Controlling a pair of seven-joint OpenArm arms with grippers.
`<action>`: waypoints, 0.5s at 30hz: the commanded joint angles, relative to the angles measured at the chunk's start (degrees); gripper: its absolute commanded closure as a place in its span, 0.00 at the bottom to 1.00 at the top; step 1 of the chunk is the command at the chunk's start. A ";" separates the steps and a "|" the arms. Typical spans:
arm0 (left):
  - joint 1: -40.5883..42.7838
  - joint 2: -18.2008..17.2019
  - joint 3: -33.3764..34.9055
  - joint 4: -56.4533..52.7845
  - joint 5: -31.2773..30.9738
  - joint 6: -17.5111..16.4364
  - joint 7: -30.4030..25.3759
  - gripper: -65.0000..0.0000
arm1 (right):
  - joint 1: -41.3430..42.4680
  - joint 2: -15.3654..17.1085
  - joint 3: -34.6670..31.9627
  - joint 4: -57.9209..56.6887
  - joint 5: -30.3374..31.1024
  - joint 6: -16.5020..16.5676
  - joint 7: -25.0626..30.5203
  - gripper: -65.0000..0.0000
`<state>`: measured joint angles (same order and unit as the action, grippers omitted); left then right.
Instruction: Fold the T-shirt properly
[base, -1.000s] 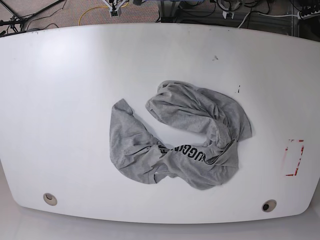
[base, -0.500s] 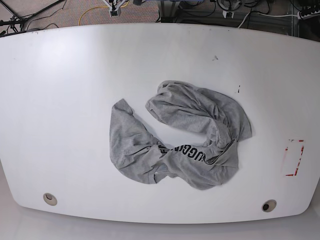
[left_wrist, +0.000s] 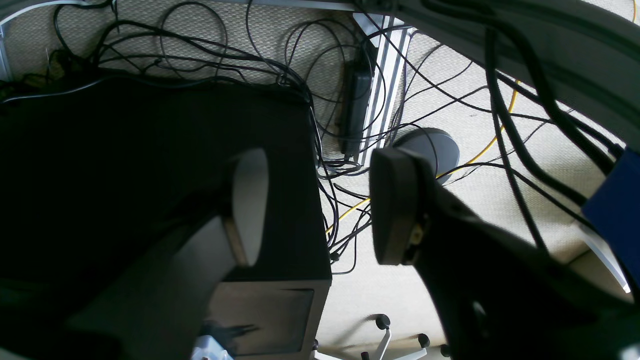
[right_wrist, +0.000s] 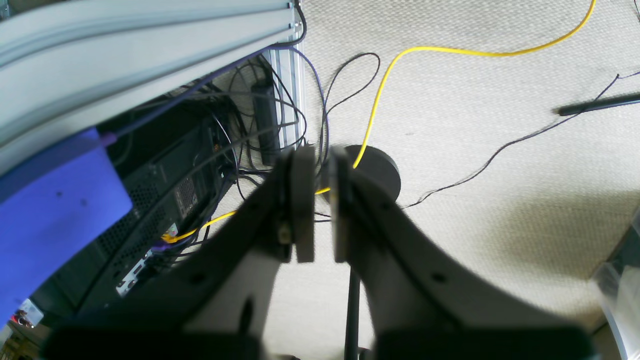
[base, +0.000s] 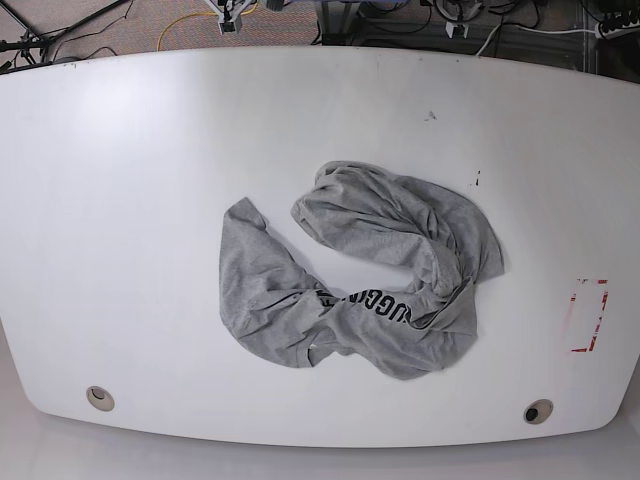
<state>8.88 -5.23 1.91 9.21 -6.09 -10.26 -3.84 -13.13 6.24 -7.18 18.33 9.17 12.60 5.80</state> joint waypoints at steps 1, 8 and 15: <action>1.13 0.30 0.05 0.25 0.03 0.03 0.30 0.52 | -0.71 0.07 0.16 0.23 -0.16 0.16 0.36 0.93; 0.39 -0.52 0.51 0.15 0.33 0.02 0.19 0.54 | 1.30 -0.66 -0.25 -0.09 0.02 -0.16 0.39 0.93; 0.39 -0.52 0.51 0.15 0.33 0.02 0.19 0.54 | 1.39 -0.66 -0.25 -0.09 0.02 -0.16 0.39 0.93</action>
<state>8.82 -5.63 2.50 9.28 -5.85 -10.24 -3.60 -11.22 5.23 -7.49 18.09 9.19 12.03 5.89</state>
